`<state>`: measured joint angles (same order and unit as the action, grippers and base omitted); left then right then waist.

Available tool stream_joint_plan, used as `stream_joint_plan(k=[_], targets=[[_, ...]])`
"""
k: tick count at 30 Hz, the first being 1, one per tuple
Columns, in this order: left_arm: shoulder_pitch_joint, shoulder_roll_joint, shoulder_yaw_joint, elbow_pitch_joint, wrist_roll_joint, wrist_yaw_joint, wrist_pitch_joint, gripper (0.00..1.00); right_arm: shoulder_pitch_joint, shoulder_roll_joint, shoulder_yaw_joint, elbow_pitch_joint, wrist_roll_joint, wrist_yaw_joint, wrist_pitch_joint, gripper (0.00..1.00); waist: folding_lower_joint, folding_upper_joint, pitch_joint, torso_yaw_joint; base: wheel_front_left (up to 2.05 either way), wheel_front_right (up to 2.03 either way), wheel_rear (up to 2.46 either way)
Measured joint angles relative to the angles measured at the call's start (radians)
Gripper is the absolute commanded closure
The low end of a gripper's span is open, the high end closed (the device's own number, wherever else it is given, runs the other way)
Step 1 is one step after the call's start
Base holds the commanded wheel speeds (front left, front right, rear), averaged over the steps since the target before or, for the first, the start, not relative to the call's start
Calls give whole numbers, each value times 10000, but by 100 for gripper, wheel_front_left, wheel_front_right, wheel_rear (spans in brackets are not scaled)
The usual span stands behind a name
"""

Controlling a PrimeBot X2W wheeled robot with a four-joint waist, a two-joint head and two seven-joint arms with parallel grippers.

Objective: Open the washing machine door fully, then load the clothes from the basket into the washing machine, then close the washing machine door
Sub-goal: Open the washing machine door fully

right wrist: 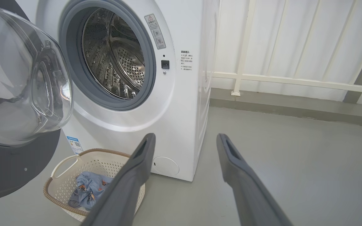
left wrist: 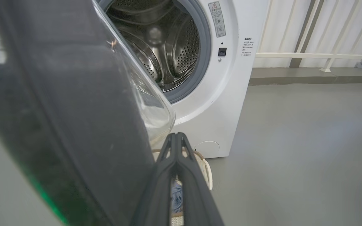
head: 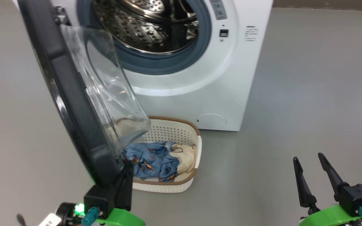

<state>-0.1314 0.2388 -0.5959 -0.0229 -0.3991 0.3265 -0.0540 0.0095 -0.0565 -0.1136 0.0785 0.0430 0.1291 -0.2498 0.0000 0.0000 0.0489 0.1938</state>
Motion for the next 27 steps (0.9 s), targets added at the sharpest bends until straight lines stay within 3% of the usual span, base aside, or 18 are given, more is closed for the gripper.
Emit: stream_joint_plan(k=[14,27], targets=[[460,504,918,-167,-21,777,-201,100,164,8,-65,-59,0,0,0,0,0,0,8,1001,0,0,0],[482,941,2433,311,-545,1208,-917,100,156,-50,-21,-221,15,0,0,0,0,0,262,875,0,0,0]])
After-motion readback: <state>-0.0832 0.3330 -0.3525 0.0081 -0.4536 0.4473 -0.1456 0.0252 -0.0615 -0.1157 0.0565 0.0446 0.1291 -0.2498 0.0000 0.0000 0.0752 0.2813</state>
